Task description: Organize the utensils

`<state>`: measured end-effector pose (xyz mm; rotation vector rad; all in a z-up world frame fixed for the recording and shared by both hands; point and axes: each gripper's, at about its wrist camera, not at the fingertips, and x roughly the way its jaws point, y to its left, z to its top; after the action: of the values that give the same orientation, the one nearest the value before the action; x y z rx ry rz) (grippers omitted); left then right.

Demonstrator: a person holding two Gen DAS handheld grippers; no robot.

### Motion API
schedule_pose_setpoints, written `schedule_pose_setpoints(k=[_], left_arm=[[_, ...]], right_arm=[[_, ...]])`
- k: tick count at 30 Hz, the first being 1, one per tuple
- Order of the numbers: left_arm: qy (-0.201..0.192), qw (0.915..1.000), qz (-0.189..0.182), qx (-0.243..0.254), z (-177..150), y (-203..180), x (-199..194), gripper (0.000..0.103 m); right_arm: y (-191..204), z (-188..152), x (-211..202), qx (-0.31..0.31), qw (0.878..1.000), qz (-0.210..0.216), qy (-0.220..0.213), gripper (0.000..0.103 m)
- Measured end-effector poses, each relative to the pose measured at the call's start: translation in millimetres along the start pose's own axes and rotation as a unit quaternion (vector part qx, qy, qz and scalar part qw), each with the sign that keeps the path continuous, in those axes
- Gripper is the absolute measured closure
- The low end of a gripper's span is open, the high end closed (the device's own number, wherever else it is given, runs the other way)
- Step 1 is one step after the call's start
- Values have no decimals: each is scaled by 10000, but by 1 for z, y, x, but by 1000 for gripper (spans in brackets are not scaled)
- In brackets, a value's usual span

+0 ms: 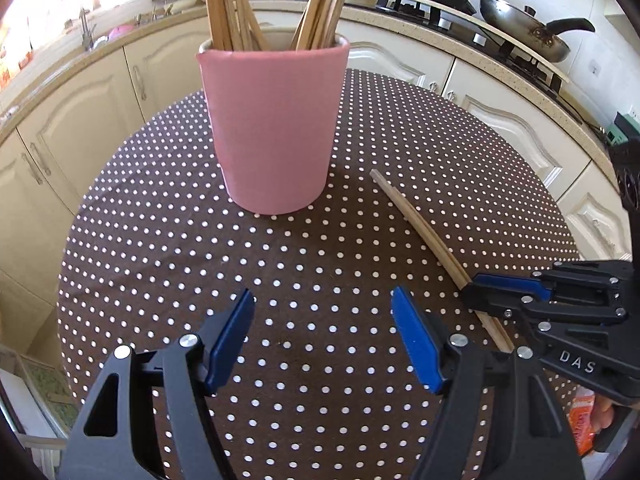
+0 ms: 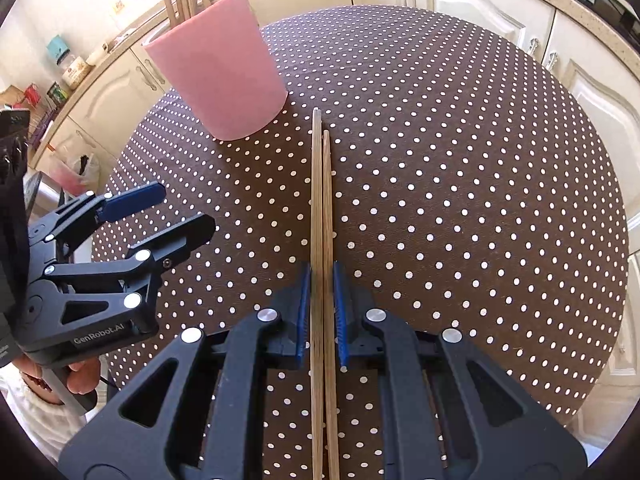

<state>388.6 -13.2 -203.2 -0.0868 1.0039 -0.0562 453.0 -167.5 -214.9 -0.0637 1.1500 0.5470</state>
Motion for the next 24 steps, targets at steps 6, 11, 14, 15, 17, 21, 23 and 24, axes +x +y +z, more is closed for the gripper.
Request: schedule_pose_setpoints(k=[6, 11, 14, 15, 17, 21, 23, 24], left_arm=[[150, 9999, -15, -69, 4, -6, 7, 33], [260, 9992, -233, -182, 12, -16, 12, 33], [336, 9986, -298, -293, 17, -24, 18, 33], [375, 9985, -259, -310, 18, -27, 21, 33], [442, 9982, -250, -309, 19, -30, 26, 33], [426, 9981, -263, -365, 24, -40, 31, 33], [437, 9977, -327, -394, 28, -45, 34, 33], [444, 9977, -334, -398, 30, -48, 36, 33]], right_arm=[[-4, 0, -2, 59, 10000, 30, -5, 91], [-2, 0, -4, 38, 10000, 32, 43, 91], [-5, -4, -7, 44, 9999, 83, 108, 91], [-8, -5, -9, 141, 9998, 125, 100, 90], [-16, -9, -12, 301, 9993, 234, 66, 90], [-25, -12, -16, 401, 9987, 283, 104, 90], [-29, -13, -21, 362, 9988, 324, 89, 90], [-30, -14, -24, 328, 9988, 362, 99, 88]])
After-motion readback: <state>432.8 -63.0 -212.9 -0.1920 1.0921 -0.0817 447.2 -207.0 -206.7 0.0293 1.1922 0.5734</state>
